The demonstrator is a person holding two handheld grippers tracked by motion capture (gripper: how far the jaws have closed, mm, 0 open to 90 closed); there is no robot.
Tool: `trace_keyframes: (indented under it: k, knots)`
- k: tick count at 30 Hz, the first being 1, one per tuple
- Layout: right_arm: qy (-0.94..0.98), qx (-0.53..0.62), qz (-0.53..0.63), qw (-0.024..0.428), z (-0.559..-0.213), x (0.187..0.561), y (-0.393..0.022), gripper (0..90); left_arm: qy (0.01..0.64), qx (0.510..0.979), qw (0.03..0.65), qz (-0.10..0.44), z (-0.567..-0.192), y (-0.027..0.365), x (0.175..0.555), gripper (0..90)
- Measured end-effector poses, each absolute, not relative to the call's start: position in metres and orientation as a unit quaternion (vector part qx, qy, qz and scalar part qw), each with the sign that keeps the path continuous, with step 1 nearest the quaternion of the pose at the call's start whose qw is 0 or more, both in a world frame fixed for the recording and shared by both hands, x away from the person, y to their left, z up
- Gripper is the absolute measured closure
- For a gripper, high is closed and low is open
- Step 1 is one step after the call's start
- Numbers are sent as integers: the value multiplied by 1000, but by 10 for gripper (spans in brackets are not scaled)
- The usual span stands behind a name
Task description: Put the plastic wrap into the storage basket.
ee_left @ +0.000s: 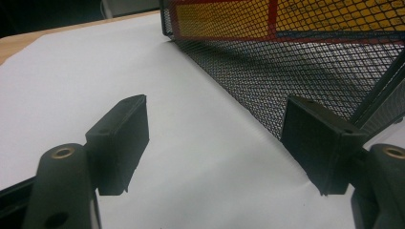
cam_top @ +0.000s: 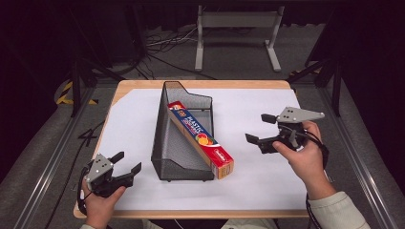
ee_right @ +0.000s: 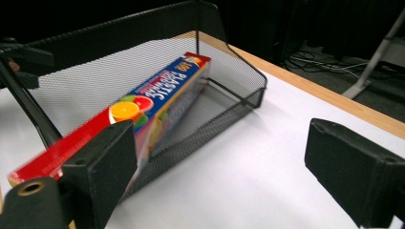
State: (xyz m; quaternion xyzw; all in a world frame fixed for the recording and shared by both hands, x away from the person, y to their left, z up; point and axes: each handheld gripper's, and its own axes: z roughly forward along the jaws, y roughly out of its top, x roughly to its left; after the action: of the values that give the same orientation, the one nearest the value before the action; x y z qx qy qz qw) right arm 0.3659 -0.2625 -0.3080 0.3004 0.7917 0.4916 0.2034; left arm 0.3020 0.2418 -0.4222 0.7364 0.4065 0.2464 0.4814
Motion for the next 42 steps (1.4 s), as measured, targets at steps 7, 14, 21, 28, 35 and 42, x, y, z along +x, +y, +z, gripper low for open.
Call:
trace_keyframes:
  k: [7, 14, 21, 28, 35, 42]
  knots:
    - [780, 303, 504, 216, -324, 358, -286, 98, 407, 735, 482, 248, -422, 242, 301, 255]
    - [769, 308, 514, 223, -349, 352, -304, 98, 407, 735, 482, 250, -422, 243, 301, 255]
    - [766, 308, 513, 234, -376, 347, -317, 87, 406, 736, 481, 250, -423, 242, 301, 253]
    - [759, 322, 519, 226, -402, 346, -325, 81, 399, 739, 482, 250, -422, 241, 301, 251]
    - [764, 323, 511, 225, -424, 349, -332, 81, 393, 741, 486, 246, -423, 241, 302, 247]
    - [776, 323, 495, 220, -433, 349, -328, 81, 392, 742, 486, 244, -423, 241, 303, 246]
